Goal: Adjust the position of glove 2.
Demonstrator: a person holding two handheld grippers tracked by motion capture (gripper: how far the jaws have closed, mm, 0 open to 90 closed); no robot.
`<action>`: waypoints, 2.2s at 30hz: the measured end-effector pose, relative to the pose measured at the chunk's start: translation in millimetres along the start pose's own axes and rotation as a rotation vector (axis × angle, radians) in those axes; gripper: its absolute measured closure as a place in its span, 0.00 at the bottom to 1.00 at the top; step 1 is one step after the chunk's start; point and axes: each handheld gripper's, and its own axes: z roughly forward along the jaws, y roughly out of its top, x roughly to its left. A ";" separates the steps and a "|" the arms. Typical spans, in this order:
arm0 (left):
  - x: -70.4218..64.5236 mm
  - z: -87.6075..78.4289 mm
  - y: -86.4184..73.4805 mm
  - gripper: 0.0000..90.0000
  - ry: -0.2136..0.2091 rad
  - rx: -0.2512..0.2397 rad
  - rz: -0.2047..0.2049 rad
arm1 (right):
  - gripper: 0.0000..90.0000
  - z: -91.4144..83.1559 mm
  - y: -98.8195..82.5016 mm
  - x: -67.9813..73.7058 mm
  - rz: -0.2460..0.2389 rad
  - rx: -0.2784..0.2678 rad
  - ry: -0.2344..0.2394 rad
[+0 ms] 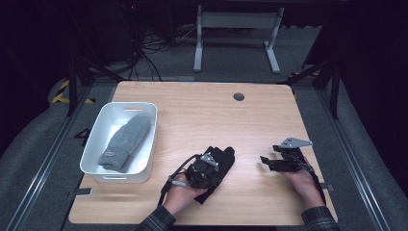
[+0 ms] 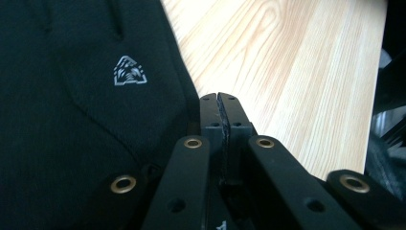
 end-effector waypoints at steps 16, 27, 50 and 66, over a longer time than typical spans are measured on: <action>1.3 -38.8 -10.6 0.92 0.061 -0.041 0.057 | 0.26 7.6 -3.3 -1.8 0.015 0.033 -0.024; 24.1 -41.4 7.6 0.31 0.149 -0.034 0.136 | 0.21 9.6 -3.8 -1.8 0.017 0.030 -0.026; 46.3 -7.4 5.8 0.15 0.186 0.057 0.149 | 0.20 9.5 -3.8 -1.6 0.018 0.031 -0.030; 46.1 -13.4 3.3 0.54 0.106 0.067 0.177 | 0.21 9.4 -3.8 -1.2 0.018 0.030 -0.033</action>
